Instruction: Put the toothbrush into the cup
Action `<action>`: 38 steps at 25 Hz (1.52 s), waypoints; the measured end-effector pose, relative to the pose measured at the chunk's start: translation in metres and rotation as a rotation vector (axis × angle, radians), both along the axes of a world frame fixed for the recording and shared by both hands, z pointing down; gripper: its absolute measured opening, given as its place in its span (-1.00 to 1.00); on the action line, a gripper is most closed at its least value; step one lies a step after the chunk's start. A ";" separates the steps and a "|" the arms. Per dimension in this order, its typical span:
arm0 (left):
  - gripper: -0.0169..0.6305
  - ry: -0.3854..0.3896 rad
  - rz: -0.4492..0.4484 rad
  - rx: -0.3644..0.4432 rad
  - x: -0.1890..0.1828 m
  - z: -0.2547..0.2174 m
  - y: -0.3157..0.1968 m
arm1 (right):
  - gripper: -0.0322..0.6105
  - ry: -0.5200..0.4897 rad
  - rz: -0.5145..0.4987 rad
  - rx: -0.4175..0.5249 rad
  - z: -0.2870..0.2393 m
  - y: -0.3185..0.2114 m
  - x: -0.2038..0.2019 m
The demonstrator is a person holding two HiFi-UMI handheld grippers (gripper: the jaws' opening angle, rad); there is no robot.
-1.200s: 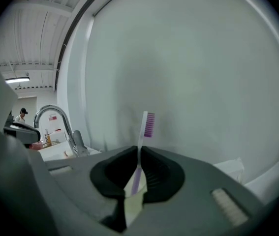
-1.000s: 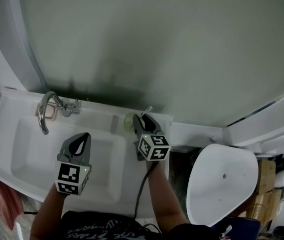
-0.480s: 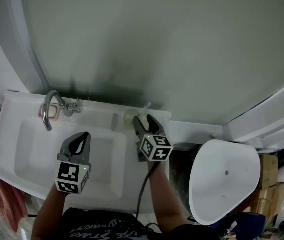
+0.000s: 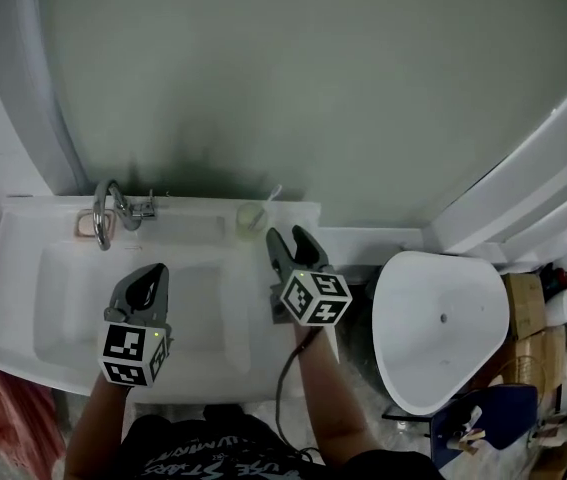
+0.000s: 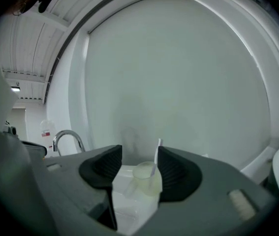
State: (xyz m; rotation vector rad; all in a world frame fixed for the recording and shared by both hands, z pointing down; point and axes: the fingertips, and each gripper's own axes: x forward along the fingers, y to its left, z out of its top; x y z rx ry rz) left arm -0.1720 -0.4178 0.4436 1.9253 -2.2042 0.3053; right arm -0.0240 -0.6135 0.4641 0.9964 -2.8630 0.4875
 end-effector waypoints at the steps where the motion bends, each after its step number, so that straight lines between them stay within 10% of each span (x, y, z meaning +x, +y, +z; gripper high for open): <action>1: -0.92 0.003 0.011 0.004 0.001 -0.002 0.005 | -0.23 -0.002 0.005 0.011 -0.006 0.008 0.001; 14: -0.92 0.025 0.121 0.077 -0.013 -0.021 0.087 | -0.83 0.011 0.130 0.071 -0.048 0.112 0.013; 38: -0.92 0.082 0.299 0.067 -0.045 0.006 0.263 | -0.89 0.096 0.272 0.021 -0.020 0.369 0.014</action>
